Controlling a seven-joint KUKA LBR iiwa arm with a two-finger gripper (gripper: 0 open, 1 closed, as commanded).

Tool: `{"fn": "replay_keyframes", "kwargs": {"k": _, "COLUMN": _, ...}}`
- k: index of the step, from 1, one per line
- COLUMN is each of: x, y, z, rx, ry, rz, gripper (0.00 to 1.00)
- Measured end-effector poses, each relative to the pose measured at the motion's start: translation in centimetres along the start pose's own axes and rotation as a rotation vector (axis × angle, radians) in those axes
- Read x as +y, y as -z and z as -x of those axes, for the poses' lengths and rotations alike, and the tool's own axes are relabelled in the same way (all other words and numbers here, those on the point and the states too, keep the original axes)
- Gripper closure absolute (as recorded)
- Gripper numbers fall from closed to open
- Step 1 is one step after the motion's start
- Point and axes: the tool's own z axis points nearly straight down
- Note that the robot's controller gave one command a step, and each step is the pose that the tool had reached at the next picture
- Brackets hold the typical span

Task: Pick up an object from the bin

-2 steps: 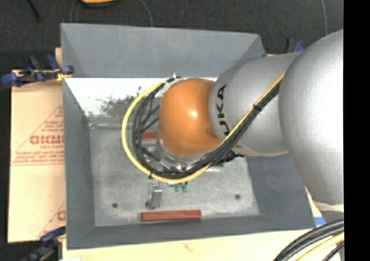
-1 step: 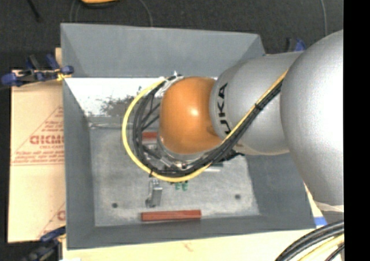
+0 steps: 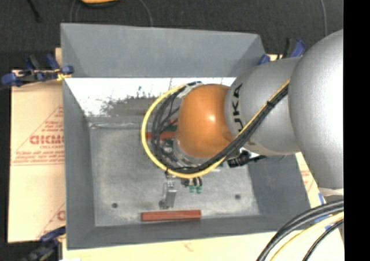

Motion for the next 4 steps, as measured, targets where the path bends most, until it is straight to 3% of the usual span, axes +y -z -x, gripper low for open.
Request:
{"fn": "replay_keyframes", "kwargs": {"k": 1, "x": -2.5, "y": 2.0, "z": 2.5, "rx": 0.008, "ry": -0.046, "rz": -0.005, "gripper": 0.00}}
{"fn": "replay_keyframes", "kwargs": {"k": 2, "x": -3.3, "y": 0.6, "z": 4.3, "rx": -0.012, "ry": -0.096, "rz": 0.001, "gripper": 0.00}}
{"fn": "replay_keyframes", "kwargs": {"k": 3, "x": -2.6, "y": -1.1, "z": 5.9, "rx": 0.012, "ry": -0.192, "rz": -0.005, "gripper": 0.00}}
{"fn": "replay_keyframes", "kwargs": {"k": 4, "x": -4.4, "y": 1.0, "z": 8.6, "rx": -0.001, "ry": -0.126, "rz": -0.003, "gripper": 0.00}}
